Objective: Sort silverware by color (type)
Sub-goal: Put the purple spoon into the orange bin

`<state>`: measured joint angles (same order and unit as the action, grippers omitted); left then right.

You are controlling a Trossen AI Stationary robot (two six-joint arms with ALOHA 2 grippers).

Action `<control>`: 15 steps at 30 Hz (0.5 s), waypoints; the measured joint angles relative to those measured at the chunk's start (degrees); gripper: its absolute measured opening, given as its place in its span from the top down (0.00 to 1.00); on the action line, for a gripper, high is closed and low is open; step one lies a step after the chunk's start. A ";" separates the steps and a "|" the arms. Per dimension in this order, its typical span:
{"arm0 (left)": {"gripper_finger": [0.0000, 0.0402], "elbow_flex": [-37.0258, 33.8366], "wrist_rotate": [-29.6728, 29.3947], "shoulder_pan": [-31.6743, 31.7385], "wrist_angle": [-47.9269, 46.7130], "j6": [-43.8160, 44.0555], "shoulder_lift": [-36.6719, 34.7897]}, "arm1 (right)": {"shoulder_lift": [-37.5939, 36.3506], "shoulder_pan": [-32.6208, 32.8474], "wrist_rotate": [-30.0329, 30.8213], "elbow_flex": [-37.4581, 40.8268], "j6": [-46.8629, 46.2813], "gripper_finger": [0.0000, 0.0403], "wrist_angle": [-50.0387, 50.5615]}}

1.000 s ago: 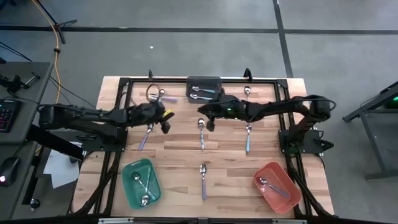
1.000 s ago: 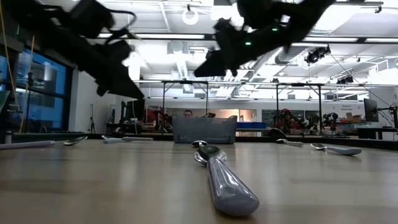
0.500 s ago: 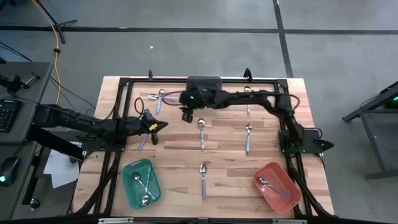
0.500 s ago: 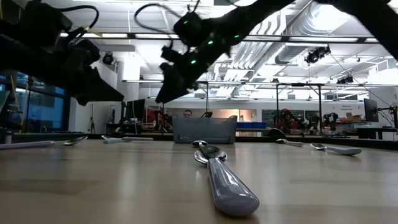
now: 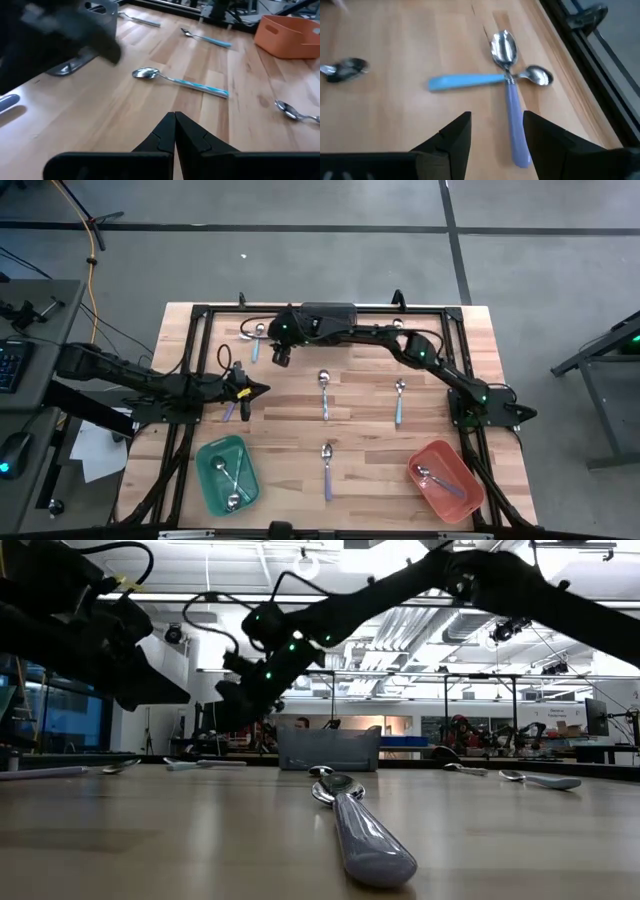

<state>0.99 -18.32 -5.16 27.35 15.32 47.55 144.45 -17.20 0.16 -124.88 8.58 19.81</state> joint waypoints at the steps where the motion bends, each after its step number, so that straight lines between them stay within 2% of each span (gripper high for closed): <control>1: 1.00 0.00 -0.03 -0.35 -0.06 -0.01 0.00 | 0.92 -0.20 0.00 -1.02 -0.01 0.59 0.51; 8: 1.00 0.00 -0.25 -1.37 -0.04 0.04 0.00 | 4.36 -2.01 0.14 -2.93 -1.57 0.59 0.51; 15: 1.00 0.00 -0.42 -1.34 -0.02 0.54 0.00 | 4.63 -2.27 -0.22 -2.97 -1.68 0.59 -0.81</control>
<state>0.99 -18.74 -6.50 27.33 15.86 47.55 149.08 -19.48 -0.05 -127.85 6.90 19.00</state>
